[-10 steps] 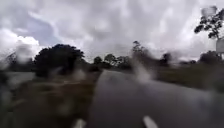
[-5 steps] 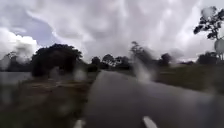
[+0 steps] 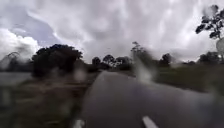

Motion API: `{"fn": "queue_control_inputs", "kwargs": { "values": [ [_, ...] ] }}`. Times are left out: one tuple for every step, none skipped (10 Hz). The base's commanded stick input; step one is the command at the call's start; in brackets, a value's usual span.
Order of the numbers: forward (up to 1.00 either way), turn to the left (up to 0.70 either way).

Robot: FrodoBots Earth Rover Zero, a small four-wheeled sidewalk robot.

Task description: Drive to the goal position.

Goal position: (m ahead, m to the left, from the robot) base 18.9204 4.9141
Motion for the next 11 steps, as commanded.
{"fn": "queue_control_inputs", "kwargs": {
  "values": [
    [0.7, 0.0],
    [0.7, -0.04],
    [0.7, -0.25],
    [0.7, -0.33],
    [0.7, -0.2],
    [0.7, -0.08],
    [0.7, -0.01],
    [0.7, 0.0],
    [0.7, 0.0],
    [0.7, 0.0],
    [0.7, 0.0]
  ]
}}
